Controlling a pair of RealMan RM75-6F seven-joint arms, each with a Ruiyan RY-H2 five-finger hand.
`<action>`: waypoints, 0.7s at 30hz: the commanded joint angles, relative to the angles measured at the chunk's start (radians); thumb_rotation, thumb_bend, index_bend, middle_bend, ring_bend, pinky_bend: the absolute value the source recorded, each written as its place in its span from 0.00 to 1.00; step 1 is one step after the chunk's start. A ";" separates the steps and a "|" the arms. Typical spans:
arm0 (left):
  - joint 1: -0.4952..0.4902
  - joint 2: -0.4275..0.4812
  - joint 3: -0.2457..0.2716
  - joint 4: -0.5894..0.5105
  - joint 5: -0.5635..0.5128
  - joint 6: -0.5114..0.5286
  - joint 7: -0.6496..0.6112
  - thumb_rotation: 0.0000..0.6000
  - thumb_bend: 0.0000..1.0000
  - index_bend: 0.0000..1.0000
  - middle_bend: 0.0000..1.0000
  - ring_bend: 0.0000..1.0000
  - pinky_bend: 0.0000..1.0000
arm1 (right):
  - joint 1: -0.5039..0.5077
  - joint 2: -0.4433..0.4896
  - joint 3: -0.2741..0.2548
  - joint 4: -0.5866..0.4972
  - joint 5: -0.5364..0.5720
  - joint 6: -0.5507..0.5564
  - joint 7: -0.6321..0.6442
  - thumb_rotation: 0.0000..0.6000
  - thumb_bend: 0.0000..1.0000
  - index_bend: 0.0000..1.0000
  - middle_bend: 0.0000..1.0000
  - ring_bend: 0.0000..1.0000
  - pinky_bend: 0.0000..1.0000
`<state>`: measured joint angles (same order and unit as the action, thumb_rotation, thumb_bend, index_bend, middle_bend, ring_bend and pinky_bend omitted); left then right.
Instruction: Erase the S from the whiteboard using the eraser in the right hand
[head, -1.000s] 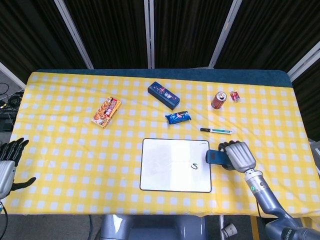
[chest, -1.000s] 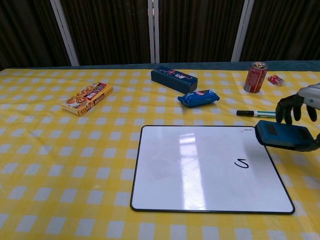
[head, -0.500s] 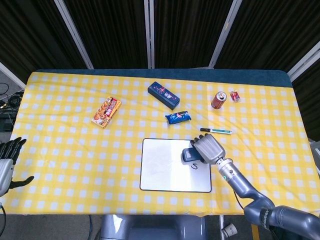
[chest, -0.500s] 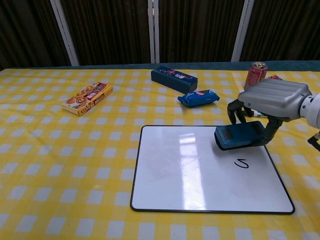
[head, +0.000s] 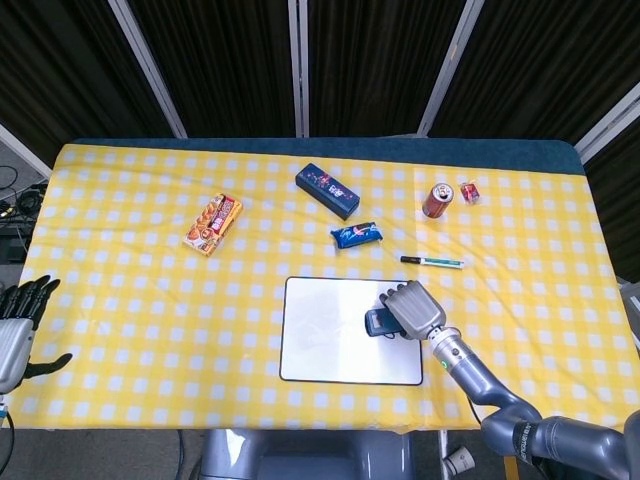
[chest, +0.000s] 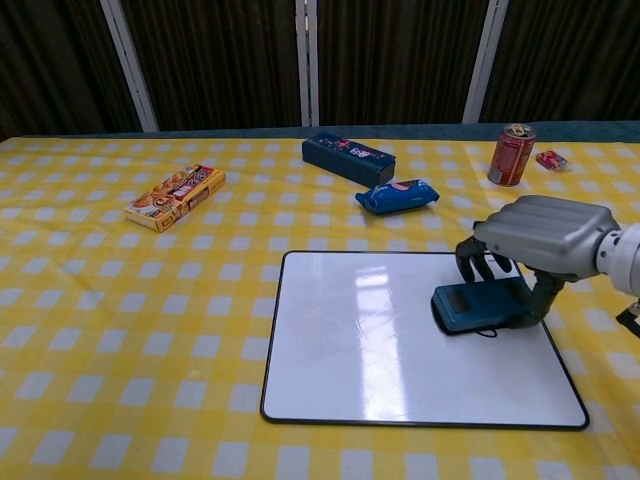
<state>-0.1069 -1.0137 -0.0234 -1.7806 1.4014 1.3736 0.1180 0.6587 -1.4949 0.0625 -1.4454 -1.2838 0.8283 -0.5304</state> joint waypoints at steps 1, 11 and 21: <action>-0.002 0.000 0.002 0.002 0.001 -0.003 -0.001 1.00 0.00 0.00 0.00 0.00 0.00 | -0.014 0.041 -0.043 -0.077 -0.011 0.002 -0.020 1.00 0.69 0.53 0.59 0.52 0.53; -0.008 -0.001 0.002 0.006 0.000 -0.012 -0.007 1.00 0.00 0.00 0.00 0.00 0.00 | -0.017 0.084 -0.117 -0.208 -0.076 0.007 -0.076 1.00 0.72 0.54 0.60 0.53 0.53; -0.007 0.003 0.004 0.015 0.008 -0.009 -0.030 1.00 0.00 0.00 0.00 0.00 0.00 | 0.015 0.048 -0.054 -0.095 -0.040 0.027 -0.087 1.00 0.72 0.55 0.60 0.53 0.53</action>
<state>-0.1137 -1.0108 -0.0196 -1.7660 1.4091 1.3654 0.0890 0.6658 -1.4421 -0.0052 -1.5574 -1.3338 0.8486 -0.6139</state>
